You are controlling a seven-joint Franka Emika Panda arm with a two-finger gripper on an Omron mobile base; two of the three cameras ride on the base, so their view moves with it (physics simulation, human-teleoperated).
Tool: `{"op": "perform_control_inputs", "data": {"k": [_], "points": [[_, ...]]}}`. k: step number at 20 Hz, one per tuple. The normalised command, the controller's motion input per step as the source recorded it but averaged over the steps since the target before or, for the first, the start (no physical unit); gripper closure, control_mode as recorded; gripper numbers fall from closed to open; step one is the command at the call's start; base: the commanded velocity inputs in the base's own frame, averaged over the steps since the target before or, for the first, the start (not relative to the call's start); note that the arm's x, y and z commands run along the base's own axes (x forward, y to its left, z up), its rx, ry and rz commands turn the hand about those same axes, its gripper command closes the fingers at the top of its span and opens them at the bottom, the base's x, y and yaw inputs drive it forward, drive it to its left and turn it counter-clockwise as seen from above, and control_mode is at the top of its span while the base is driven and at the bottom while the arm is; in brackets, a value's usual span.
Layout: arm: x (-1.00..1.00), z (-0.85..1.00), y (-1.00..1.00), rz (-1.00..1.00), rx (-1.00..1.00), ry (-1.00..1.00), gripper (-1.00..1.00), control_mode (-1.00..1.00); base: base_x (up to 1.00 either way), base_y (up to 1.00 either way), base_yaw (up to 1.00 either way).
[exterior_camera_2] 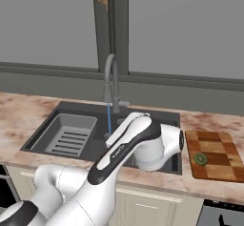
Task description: Pick the kiwi from the sink and place it on the cutting board to airdry. Then turn off the sink faucet.
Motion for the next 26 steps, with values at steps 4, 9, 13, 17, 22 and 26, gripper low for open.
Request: {"op": "perform_control_inputs", "data": {"k": [4, 9, 13, 17, 22, 26], "points": [[0.48, 0.0, 0.03, 0.04, 0.07, 0.02, -1.0, -1.0, 0.0, 0.0, 0.0], [0.44, 0.0, 0.0, 0.0, 0.04, 0.01, -1.0, -1.0, 0.0, 0.0, 0.0], [0.56, 0.0, 0.0, 0.0, 0.05, 0.04, -1.0, -1.0, 0.0, 0.0, 0.0], [0.41, 0.0, 0.0, 0.0, 0.05, 0.03, -1.0, -1.0, 0.0, 0.0, 0.0], [0.35, 0.0, 0.0, 0.0, 0.04, 0.01, -1.0, -1.0, 0.0, 0.0, 0.0], [0.33, 0.0, 0.0, 0.01, 0.04, 0.01, -1.0, -1.0, 0.0, 0.0, 0.0]]}}
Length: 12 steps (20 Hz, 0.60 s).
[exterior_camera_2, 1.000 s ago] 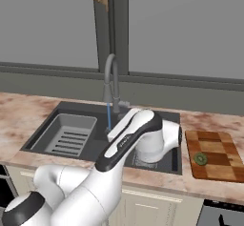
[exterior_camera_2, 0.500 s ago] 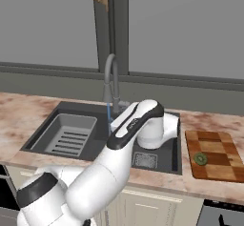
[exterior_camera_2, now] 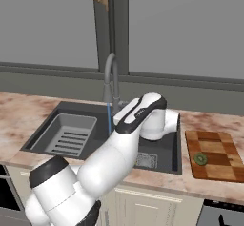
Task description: Pick the kiwi from the sink and place it on the cutting board to airdry. Then turn off the sink faucet.
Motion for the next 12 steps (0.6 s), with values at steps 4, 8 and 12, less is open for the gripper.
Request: {"op": "perform_control_inputs", "data": {"k": [4, 8, 12], "points": [[0.18, 0.0, 0.1, 0.0, 0.01, 0.0, -1.0, -1.0, 0.0, 0.0, 0.0], [0.28, 0.0, 0.11, 0.0, 0.01, 0.01, -1.0, -1.0, 0.0, 0.0, 0.0], [0.29, 0.0, 0.09, 0.0, 0.02, 0.02, -1.0, -1.0, 0.0, 0.0, 0.0]]}}
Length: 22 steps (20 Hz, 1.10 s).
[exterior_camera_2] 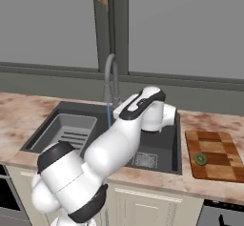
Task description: Pick the kiwi from the sink and place it on the cutting board to airdry. Then turn off the sink faucet.
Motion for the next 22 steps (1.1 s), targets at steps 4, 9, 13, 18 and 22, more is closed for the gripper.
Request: {"op": "perform_control_inputs", "data": {"k": [4, 9, 13, 18, 22], "points": [[0.25, -0.03, 0.04, 0.0, 0.02, 0.01, -1.0, -1.0, 0.0, 0.0, 0.0], [0.23, -0.11, 0.08, 0.0, 0.01, 0.02, -1.0, -1.0, 0.0, 0.0, 0.0], [0.24, -0.12, 0.15, 0.0, 0.01, 0.03, -1.0, -1.0, 0.0, 0.0, 0.0], [0.29, -0.04, 0.08, 0.01, 0.03, 0.02, -1.0, -1.0, 0.0, 0.0, 0.0], [0.39, 0.0, 0.0, 0.01, 0.05, 0.03, -1.0, -1.0, 0.0, 0.0, 0.0]]}}
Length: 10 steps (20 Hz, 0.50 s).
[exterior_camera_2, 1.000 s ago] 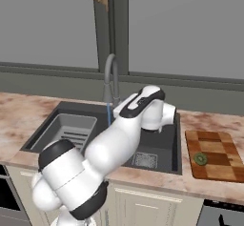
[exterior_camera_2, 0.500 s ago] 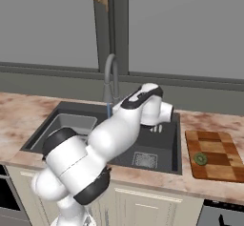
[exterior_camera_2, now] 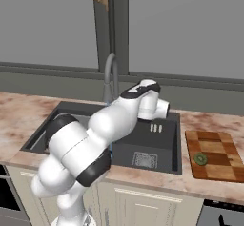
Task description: Pick the kiwi from the sink and place it on the cutting board to airdry. Then turn off the sink faucet.
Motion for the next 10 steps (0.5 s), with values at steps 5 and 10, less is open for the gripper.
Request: {"op": "perform_control_inputs", "data": {"k": [5, 10], "points": [[0.36, 0.0, -0.01, 0.02, 0.04, 0.02, -1.0, -1.0, 0.0, 0.0, 0.0], [0.12, -0.04, -0.26, 0.01, 0.02, 0.0, -1.0, -1.0, 0.0, 0.0, 0.0]]}}
